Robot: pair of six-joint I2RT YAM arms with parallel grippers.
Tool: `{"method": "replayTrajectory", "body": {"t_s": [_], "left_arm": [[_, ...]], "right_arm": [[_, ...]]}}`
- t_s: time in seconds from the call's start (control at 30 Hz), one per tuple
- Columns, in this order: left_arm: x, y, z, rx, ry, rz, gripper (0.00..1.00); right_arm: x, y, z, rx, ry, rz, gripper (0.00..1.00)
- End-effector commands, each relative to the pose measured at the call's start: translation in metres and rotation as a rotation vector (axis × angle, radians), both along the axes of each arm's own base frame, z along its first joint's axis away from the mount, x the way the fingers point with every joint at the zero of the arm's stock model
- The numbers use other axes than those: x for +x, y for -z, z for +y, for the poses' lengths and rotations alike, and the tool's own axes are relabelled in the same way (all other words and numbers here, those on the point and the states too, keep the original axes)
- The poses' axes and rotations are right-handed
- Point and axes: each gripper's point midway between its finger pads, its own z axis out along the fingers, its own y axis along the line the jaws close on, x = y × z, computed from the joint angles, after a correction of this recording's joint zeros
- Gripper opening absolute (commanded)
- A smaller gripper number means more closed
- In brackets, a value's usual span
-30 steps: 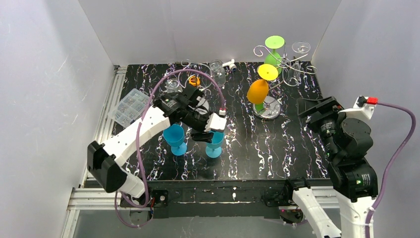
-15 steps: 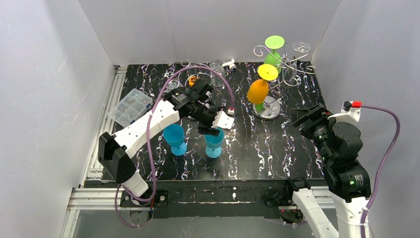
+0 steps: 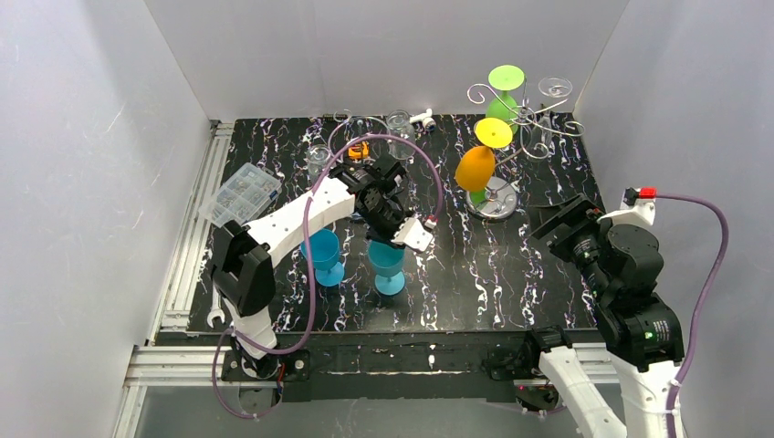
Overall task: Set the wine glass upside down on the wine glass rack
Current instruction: Pick up the wine glass at the center of the board, then turn the wine glass upside down at the wine rack.
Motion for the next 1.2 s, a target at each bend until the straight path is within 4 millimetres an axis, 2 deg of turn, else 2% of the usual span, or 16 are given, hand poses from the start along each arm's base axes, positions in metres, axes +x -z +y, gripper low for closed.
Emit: {"method": "replayTrajectory", "body": {"t_s": [0.0,0.03,0.07,0.1,0.2,0.3,0.37,0.4,0.53,0.67,0.73,0.77,0.83,0.9,1.0,1.17], "left_arm": [[-0.006,-0.023,0.005,-0.022,0.039,-0.034,0.06],[-0.008,-0.030,0.005,-0.023,0.026,-0.039,0.00],[-0.010,-0.040,0.002,-0.036,0.018,-0.048,0.00],[-0.012,-0.059,-0.002,-0.074,0.006,-0.064,0.00],[-0.016,-0.130,-0.015,-0.232,-0.032,-0.121,0.00],[-0.020,-0.203,-0.017,-0.399,-0.038,-0.242,0.00],[-0.027,-0.253,-0.014,-0.520,-0.031,-0.334,0.00],[-0.032,-0.274,-0.011,-0.573,-0.023,-0.373,0.00],[-0.051,-0.340,0.002,-0.737,0.013,-0.514,0.00],[-0.049,-0.392,0.005,-0.893,0.023,-0.726,0.00],[-0.042,-0.417,0.003,-0.990,0.019,-0.856,0.06],[-0.039,-0.426,0.000,-1.028,0.022,-0.907,0.06],[-0.032,-0.449,-0.004,-1.107,0.020,-1.005,0.00],[-0.022,-0.465,-0.012,-1.169,0.014,-1.109,0.00],[-0.014,-0.481,-0.024,-1.206,0.029,-1.216,0.00],[-0.011,-0.492,-0.055,-1.268,0.058,-1.289,0.00]], "right_arm": [[-0.002,-0.006,0.017,0.081,-0.063,0.007,0.93],[-0.001,-0.005,0.023,0.111,-0.082,0.006,0.97],[0.001,-0.005,0.027,0.136,-0.096,0.001,0.98],[0.003,-0.007,0.031,0.160,-0.109,-0.006,0.98],[0.010,-0.015,0.041,0.208,-0.141,-0.033,0.98],[0.016,-0.031,0.054,0.247,-0.202,-0.059,0.98],[0.018,-0.051,0.063,0.270,-0.255,-0.115,0.98],[0.017,-0.068,0.067,0.282,-0.285,-0.165,0.98],[0.008,-0.130,0.083,0.322,-0.410,-0.328,0.98],[0.001,-0.177,0.106,0.419,-0.574,-0.414,0.98],[0.002,-0.202,0.113,0.515,-0.631,-0.490,0.98],[0.004,-0.214,0.116,0.563,-0.663,-0.516,0.98],[0.006,-0.238,0.122,0.605,-0.724,-0.576,0.98],[0.010,-0.255,0.125,0.603,-0.750,-0.615,0.98],[0.015,-0.269,0.125,0.564,-0.750,-0.658,0.98],[0.026,-0.274,0.129,0.549,-0.756,-0.670,0.98]]}}
